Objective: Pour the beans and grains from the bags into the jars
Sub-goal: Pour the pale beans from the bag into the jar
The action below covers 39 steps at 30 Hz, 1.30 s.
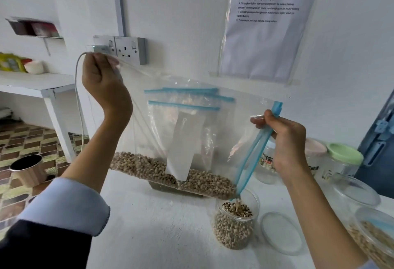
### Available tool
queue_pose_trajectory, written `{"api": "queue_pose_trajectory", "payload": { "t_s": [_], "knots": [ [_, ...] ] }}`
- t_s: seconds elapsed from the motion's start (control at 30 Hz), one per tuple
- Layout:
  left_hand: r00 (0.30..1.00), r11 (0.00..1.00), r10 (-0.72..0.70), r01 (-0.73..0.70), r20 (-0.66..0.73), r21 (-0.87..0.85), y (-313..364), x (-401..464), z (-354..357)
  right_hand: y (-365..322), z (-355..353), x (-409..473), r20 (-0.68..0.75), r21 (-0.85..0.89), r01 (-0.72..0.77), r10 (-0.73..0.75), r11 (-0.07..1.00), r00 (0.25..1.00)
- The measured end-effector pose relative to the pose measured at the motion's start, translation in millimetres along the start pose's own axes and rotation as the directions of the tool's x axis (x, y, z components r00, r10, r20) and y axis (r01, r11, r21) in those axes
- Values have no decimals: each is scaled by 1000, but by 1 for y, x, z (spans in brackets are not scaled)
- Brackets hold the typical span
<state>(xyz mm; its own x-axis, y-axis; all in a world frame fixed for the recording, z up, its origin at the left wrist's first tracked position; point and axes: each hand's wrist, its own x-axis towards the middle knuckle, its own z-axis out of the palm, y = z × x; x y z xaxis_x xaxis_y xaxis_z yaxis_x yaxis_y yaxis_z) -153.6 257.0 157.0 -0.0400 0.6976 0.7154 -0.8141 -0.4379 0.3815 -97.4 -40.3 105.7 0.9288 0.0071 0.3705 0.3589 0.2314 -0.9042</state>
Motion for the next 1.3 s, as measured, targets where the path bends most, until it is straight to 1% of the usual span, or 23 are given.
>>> {"api": "queue_pose_trajectory", "payload": {
  "t_s": [0.03, 0.13, 0.23, 0.33, 0.43, 0.53, 0.63, 0.73, 0.83, 0.93, 1.03, 1.13, 1.23, 1.3],
  "knots": [
    [1000, 1000, 4, -4, -1, 7, 0, -1, 1, 0, -2, 0, -6, 8, 7, -7, 1000, 1000],
    [1000, 1000, -11, 11, -8, 19, -2, -2, 0, 0, -4, -3, 50, -24, -7, 9, 1000, 999],
    [1000, 999, 1, 0, -11, 33, -5, -1, -2, 2, -6, -6, -9, -7, 16, -16, 1000, 1000],
    [1000, 1000, -12, 12, -13, 17, -6, -3, 0, 3, -7, -8, 37, -42, -2, 4, 999, 999],
    [1000, 1000, -11, 11, -16, -2, -3, -5, 3, 1, -9, -9, -10, -11, 25, -25, 1000, 1000],
    [1000, 1000, -22, 22, -11, -14, -2, -4, 3, 0, -6, -8, 36, -37, 31, -30, 999, 999],
    [1000, 1000, -12, 12, -13, -5, -1, -3, 3, -1, -6, -6, -28, -11, 33, -33, 999, 999],
    [1000, 1000, -1, 1, -11, -18, 0, -3, 3, -3, -5, -3, 41, -41, -12, 13, 999, 999],
    [1000, 1000, 0, 0, -1, -19, 2, -5, 3, -4, -5, -1, -7, -25, -4, 4, 1000, 1000],
    [1000, 1000, 6, -6, 6, -15, 1, -5, 2, -4, -1, 3, 29, -60, -16, 18, 998, 999],
    [1000, 1000, 10, -10, 1, 7, 3, -5, 3, -2, 1, 7, 25, -83, -15, 17, 996, 1000],
    [1000, 1000, 21, -21, 10, 14, 3, -6, 1, -1, 2, 11, 56, -106, -28, 34, 994, 998],
    [1000, 1000, 16, -16, 8, 16, 2, -6, 1, 1, 1, 13, 28, -113, -10, 13, 994, 1000],
    [1000, 1000, 14, -14, 17, 6, 2, -7, 1, 1, 1, 11, 57, -130, -1, 9, 992, 998]
  ]
}}
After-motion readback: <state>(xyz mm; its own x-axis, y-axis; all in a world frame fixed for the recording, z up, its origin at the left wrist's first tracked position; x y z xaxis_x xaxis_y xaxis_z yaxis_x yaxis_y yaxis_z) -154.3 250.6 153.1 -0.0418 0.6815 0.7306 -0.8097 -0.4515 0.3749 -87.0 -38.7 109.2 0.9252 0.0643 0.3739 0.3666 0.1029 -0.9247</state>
